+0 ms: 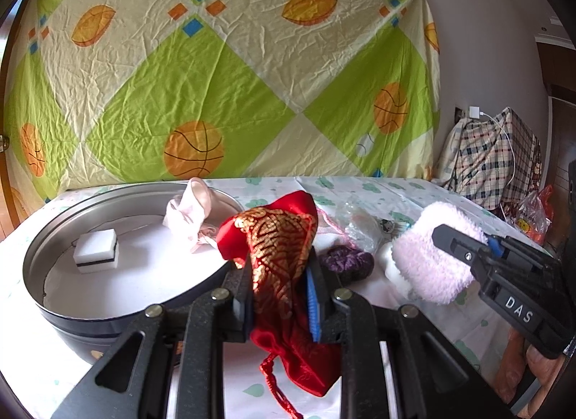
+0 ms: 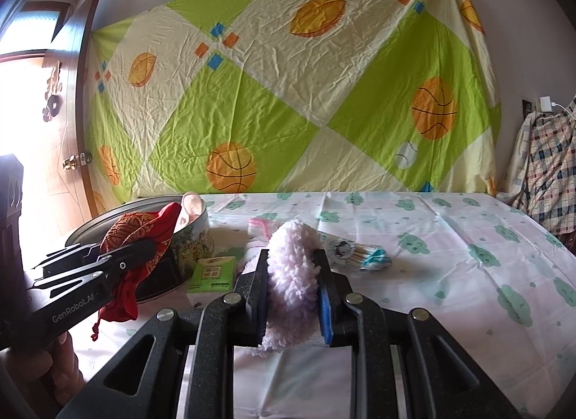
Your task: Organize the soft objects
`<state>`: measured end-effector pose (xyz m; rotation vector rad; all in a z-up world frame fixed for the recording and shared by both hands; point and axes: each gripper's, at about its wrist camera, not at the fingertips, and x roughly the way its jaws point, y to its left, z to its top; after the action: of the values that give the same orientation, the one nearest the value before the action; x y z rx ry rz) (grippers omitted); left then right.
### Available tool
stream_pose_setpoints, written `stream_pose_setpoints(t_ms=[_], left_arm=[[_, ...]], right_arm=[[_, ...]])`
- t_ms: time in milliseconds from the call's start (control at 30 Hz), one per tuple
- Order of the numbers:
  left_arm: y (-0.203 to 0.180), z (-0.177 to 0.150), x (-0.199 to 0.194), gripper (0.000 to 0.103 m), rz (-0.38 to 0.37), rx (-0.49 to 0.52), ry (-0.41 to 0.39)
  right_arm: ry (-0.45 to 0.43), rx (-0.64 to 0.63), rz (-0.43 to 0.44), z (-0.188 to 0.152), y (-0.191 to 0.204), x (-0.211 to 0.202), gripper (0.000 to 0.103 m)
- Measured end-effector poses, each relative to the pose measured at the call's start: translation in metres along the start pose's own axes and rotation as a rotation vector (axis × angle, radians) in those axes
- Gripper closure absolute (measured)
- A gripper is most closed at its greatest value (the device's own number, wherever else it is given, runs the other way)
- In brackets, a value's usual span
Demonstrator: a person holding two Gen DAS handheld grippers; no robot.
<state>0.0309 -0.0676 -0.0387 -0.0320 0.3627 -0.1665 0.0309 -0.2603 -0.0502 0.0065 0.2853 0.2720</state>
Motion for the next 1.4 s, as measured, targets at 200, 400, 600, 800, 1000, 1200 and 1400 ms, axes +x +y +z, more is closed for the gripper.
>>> stream_pose_setpoints(t_ms=[200,400,600,800,1000,1200,1400], left_arm=[[0.011,-0.001,-0.005,0.082,0.021,-0.006,-0.018],[0.024,-0.003,-0.011,0.082,0.049,-0.009,-0.039],[0.036,-0.004,-0.015,0.082,0.063,-0.023,-0.048],[0.044,-0.004,-0.017,0.082,0.071,-0.035,-0.052],[0.052,-0.006,-0.019,0.082,0.082,-0.047,-0.053],[0.058,-0.007,-0.020,0.082,0.092,-0.054,-0.053],[0.063,-0.007,-0.021,0.082,0.102,-0.056,-0.049]], right_arm=[[0.015,-0.025,0.026,0.000,0.017,0.005,0.079],[0.026,-0.041,0.047,0.001,0.031,0.010,0.079],[0.035,-0.054,0.071,0.001,0.045,0.016,0.079],[0.048,-0.068,0.094,0.001,0.056,0.020,0.079],[0.058,-0.069,0.112,0.001,0.063,0.023,0.079],[0.059,-0.082,0.123,0.001,0.071,0.024,0.079],[0.060,-0.082,0.135,0.002,0.073,0.025,0.079]])
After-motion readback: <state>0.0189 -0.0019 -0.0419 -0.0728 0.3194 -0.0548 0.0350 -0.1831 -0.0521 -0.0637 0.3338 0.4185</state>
